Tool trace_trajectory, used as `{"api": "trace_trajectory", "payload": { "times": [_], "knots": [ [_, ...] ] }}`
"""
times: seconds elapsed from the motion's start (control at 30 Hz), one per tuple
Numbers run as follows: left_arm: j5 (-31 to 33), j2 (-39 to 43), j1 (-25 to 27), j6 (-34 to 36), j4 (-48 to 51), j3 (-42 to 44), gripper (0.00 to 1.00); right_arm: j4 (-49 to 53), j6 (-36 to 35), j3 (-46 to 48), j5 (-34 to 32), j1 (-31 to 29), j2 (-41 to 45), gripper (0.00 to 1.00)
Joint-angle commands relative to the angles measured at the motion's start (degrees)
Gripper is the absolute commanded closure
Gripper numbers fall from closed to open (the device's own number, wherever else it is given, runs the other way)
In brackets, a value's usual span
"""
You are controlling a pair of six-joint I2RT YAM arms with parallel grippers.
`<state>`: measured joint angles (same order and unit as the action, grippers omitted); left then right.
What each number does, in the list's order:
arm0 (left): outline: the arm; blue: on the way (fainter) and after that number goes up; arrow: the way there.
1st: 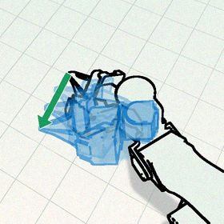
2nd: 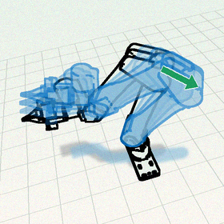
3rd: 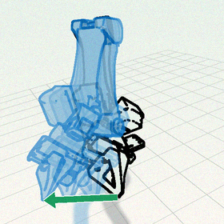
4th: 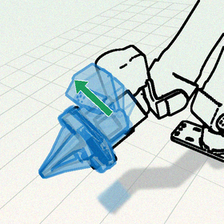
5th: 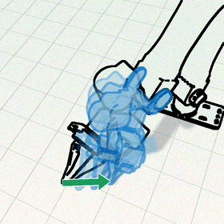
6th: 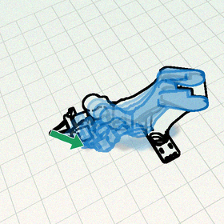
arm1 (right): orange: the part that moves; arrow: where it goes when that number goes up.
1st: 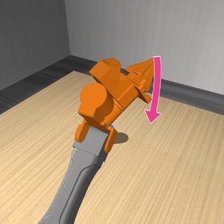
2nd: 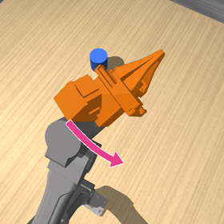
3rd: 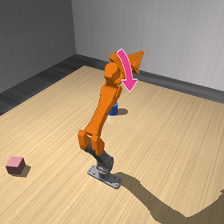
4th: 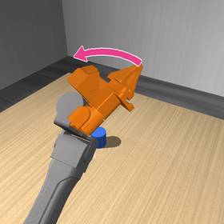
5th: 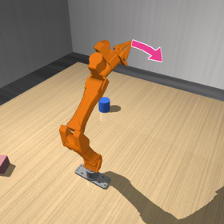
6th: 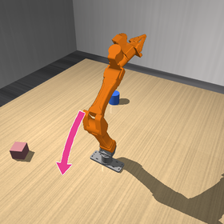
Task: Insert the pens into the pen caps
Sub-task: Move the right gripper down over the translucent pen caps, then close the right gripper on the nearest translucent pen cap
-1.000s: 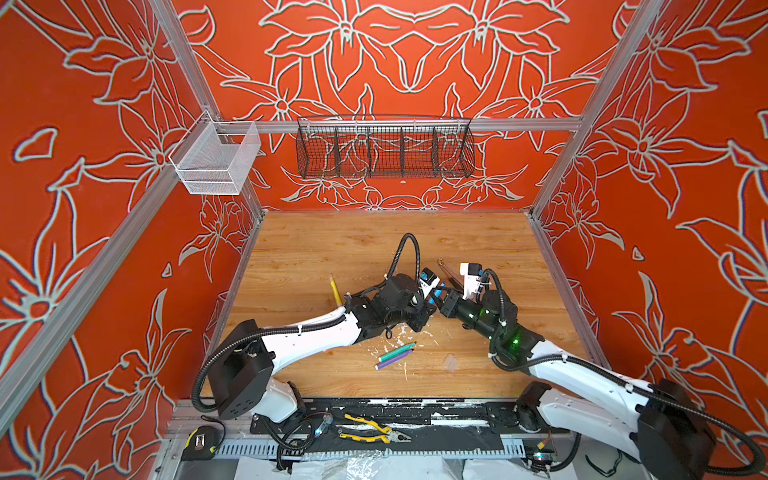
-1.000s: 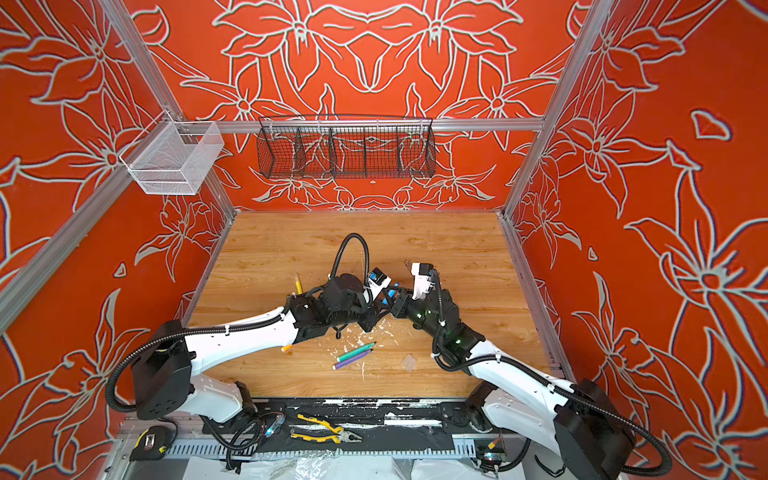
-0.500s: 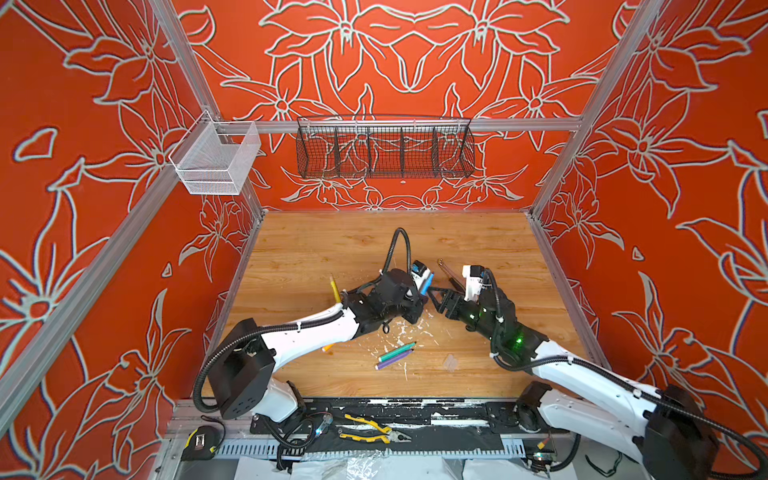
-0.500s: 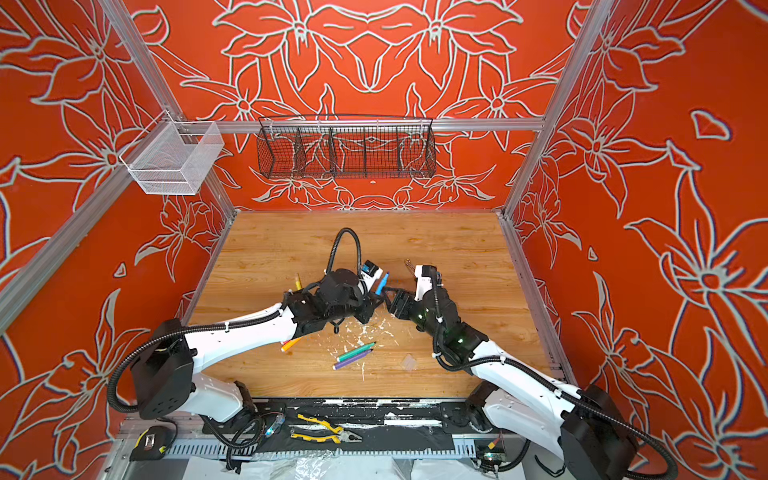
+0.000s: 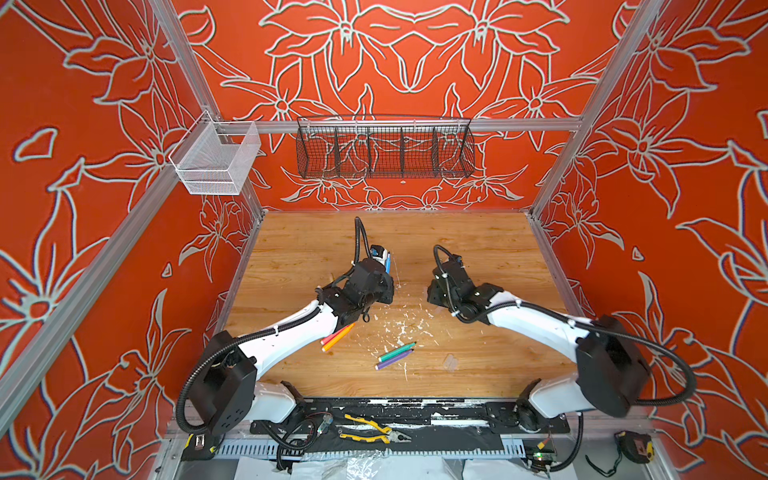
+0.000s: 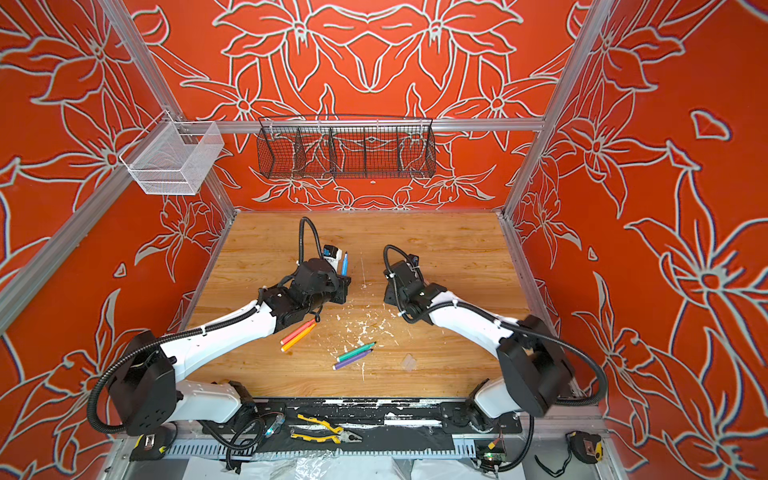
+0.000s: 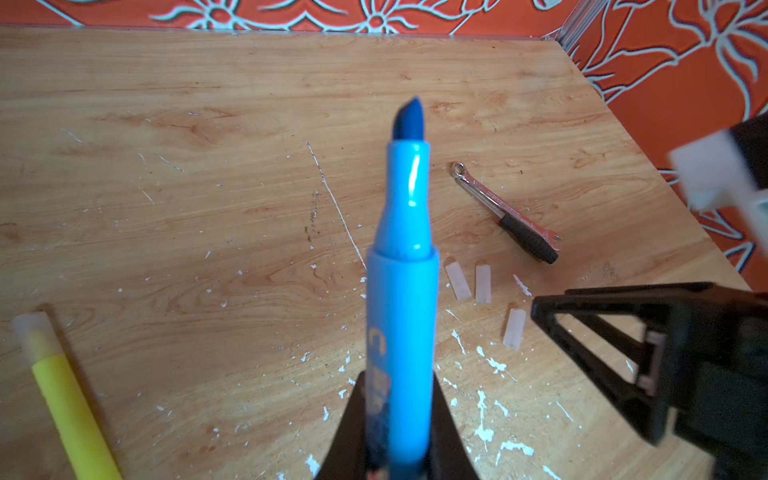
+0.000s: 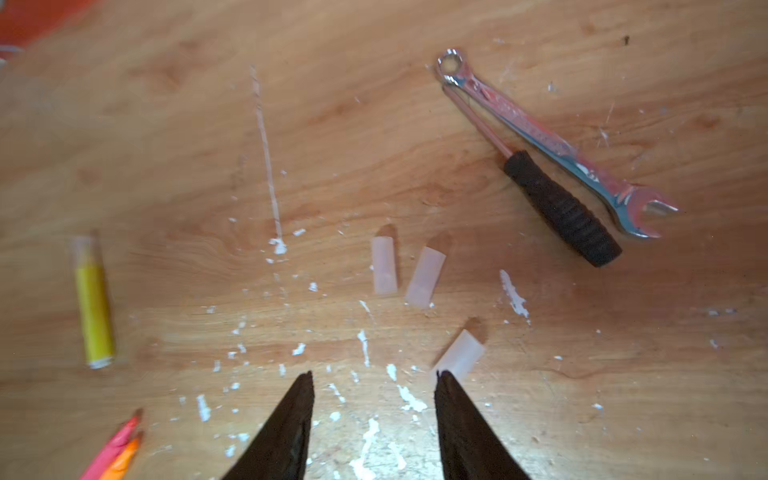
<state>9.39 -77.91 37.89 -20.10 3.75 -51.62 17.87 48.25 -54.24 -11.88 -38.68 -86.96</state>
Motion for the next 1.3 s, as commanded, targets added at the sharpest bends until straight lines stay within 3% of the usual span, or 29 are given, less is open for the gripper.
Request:
{"api": "trace_trajectory", "payload": {
  "times": [0.0,0.27,0.67,1.27],
  "knots": [
    [0.99,1.04,0.08,-1.15,0.13,0.42,1.00,11.02,1.41,-4.06,-4.43,0.18,-4.63,0.50],
    [0.56,1.09,0.08,-0.87,-0.06,0.51,1.00,15.09,1.96,-7.52,-6.78,0.18,-9.98,0.45],
    [0.28,0.83,0.08,-0.64,0.03,0.23,1.00,14.94,3.06,-7.83,-3.06,0.36,-14.73,0.44],
    [0.18,0.92,0.08,-0.42,0.14,-0.02,1.00,14.30,0.19,-1.49,0.19,2.03,-12.97,0.61]
  ]
}}
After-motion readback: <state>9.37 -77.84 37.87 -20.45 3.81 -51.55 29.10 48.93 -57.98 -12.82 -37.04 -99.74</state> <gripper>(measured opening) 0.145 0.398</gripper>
